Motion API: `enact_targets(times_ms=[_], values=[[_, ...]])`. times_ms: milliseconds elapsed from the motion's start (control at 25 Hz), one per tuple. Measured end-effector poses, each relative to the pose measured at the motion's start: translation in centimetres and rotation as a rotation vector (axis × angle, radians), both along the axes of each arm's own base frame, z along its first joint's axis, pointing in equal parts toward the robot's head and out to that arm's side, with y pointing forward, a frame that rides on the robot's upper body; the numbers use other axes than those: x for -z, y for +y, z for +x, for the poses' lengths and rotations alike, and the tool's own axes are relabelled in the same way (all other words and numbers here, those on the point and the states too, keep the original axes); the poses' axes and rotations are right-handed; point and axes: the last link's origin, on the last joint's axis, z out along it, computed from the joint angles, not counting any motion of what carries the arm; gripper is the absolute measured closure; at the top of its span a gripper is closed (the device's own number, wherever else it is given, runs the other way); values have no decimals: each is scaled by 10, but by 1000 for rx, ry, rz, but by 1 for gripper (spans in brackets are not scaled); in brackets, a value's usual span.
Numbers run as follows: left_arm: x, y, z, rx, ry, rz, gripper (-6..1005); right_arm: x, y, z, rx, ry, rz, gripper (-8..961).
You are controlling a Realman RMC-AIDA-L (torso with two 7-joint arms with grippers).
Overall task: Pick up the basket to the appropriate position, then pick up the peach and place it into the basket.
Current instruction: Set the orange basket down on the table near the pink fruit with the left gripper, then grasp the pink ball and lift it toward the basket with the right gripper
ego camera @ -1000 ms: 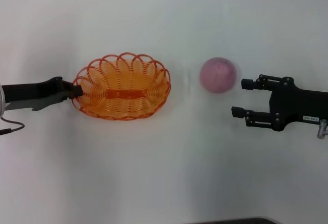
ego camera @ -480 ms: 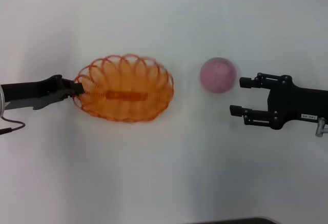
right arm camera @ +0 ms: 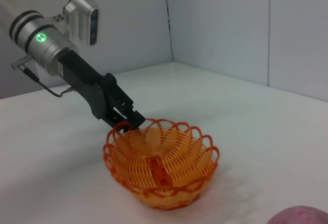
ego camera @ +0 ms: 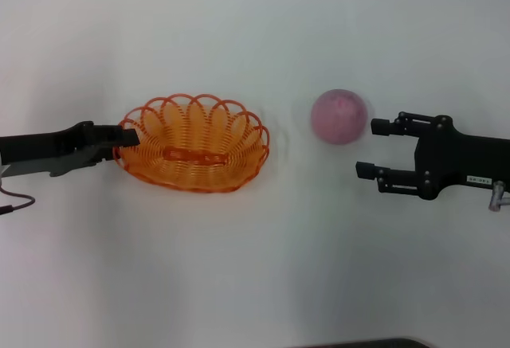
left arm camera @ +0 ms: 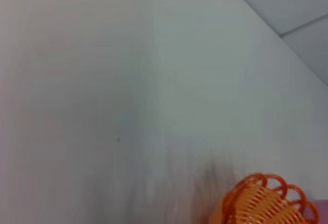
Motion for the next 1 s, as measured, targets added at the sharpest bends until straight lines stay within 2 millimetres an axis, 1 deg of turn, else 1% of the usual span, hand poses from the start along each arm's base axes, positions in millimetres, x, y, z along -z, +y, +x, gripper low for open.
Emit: enact_targets(times_ms=[160, 360, 520, 640, 760, 880, 1000], values=[[-4, -2, -2, 0, -8, 12, 570, 1, 1, -1, 0, 1, 2, 181], [-12, -2, -5, 31, 2, 50, 481, 1, 2, -2, -1, 2, 5, 180], [-24, 0, -5, 115, 2, 116, 471, 1, 4, -3, -2, 5, 10, 180], [-35, -4, -5, 210, -16, 176, 434, 1, 4, -3, -1, 6, 12, 180], [-42, -9, -10, 331, 37, 223, 382, 1, 4, -3, 1, 8, 14, 180], [-43, -15, -16, 448, 108, 262, 331, 1, 6, -4, -2, 10, 16, 180], [-39, -22, -20, 558, 159, 285, 279, 1, 7, -5, -3, 12, 18, 180]])
